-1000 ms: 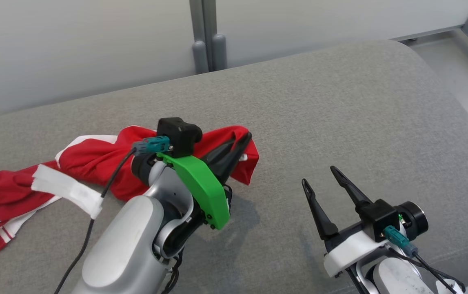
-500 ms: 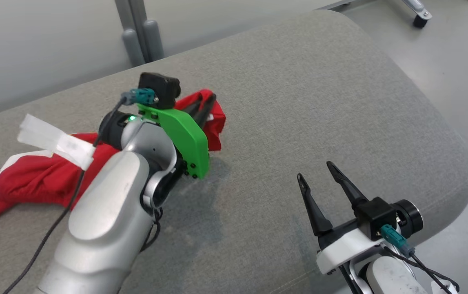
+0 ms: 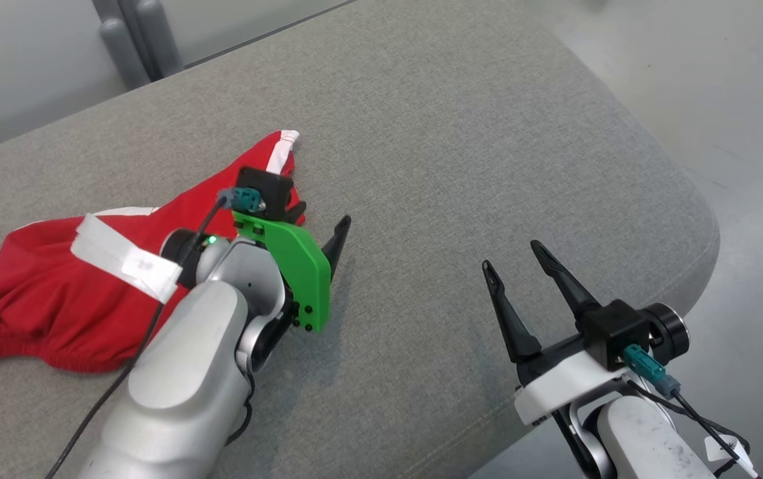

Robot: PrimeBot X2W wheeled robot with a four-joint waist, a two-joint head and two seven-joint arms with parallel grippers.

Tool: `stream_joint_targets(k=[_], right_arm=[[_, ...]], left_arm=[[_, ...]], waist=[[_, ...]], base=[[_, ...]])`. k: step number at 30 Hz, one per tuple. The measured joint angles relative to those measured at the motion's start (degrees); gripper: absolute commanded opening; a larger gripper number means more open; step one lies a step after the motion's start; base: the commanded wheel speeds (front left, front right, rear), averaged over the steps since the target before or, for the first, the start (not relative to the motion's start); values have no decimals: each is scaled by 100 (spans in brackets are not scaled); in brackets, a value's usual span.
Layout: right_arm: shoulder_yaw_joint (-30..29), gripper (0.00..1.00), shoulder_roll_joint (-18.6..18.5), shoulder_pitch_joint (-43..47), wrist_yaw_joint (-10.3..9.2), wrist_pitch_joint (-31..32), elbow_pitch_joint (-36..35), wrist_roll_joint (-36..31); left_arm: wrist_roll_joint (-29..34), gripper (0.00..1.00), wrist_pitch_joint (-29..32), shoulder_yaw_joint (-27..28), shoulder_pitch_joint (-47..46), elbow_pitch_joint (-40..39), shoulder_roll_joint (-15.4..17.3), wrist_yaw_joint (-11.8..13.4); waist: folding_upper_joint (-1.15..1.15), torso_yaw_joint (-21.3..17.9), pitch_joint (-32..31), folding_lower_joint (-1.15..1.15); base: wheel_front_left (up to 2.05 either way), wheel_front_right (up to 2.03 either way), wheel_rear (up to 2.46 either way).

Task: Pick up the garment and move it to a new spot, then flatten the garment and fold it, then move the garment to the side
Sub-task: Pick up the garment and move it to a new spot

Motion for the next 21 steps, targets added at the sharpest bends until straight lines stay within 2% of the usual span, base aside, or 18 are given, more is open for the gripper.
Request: stream_joint_targets(k=[3, 11, 14, 21], right_arm=[[-56, 100, -11, -1, 3, 0, 7, -15], [-322, 100, -198, -27, 4, -8, 311, -12], [-403, 100, -211, -38, 19, -13, 580, 56], [-527, 100, -393, -54, 59, -14, 598, 54]], left_arm=[[-3, 100, -88, -107, 186, -33, 3, -70], [-175, 100, -811, -13, 603, -505, -11, -134], [-178, 100, -1059, 99, 1002, -533, -9, -52], [-155, 100, -1368, 196, 1797, -349, 87, 281]], waist=[[0, 95, 12, 0], [0, 578, -96, 0], [0, 787, -165, 0], [0, 1298, -353, 0]], base=[[0, 0, 0], [0, 0, 0], [0, 0, 0], [0, 0, 0]])
